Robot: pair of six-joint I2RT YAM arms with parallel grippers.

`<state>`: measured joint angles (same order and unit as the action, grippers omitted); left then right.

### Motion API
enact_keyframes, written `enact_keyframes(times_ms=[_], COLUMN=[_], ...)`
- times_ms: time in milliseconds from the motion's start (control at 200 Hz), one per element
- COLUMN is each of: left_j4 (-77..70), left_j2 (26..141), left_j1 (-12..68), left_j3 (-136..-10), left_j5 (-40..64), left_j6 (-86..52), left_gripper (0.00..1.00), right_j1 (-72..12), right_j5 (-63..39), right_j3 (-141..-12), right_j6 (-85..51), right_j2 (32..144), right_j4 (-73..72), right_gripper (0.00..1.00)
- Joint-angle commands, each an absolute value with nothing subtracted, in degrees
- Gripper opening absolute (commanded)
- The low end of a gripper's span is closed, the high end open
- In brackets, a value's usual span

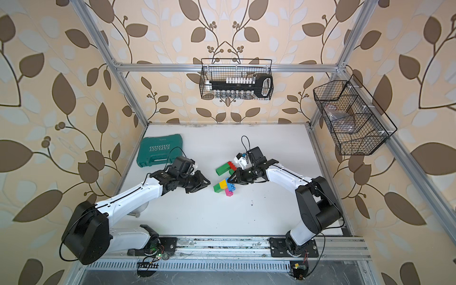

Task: Assemble the letter r with lego
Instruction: Place the lego brick at the center of the board.

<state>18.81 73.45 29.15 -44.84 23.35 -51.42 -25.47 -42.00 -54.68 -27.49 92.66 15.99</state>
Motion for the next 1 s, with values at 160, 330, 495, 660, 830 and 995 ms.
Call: enact_keyframes(times_ms=[160, 330, 495, 660, 830, 995], left_j4=[20.21, 21.06, 21.35, 20.93, 21.47, 21.27], left_j2=[73.56, 73.65, 73.60, 74.57, 75.74, 76.00], left_j1=[28.43, 28.39, 28.21, 27.94, 27.88, 27.78], left_j3=[-47.71, -48.20, -48.37, -48.56, -49.32, -49.68], left_j5=[20.95, 19.40, 17.96, 17.41, 16.96, 15.93], left_j6=[-50.32, -49.54, -49.39, -49.39, -47.92, -46.57], left_gripper=[0.45, 0.52, 0.57, 0.64, 0.76, 0.82], right_j1=[-24.50, -24.43, -24.40, -24.35, -24.25, -23.93], right_j5=[-51.03, -53.56, -54.83, -55.52, -56.29, -56.72], right_j3=[-52.98, -53.36, -53.47, -54.04, -56.48, -59.00], right_j6=[-27.60, -27.35, -27.67, -26.94, -22.71, -19.52], right_j2=[100.55, 104.11, 106.41, 108.90, 111.83, 114.41], right_j4=[6.12, 4.01, 2.55, 2.47, 7.32, 11.53], right_gripper=[0.00, 0.04, 0.13, 0.25, 0.32, 0.42])
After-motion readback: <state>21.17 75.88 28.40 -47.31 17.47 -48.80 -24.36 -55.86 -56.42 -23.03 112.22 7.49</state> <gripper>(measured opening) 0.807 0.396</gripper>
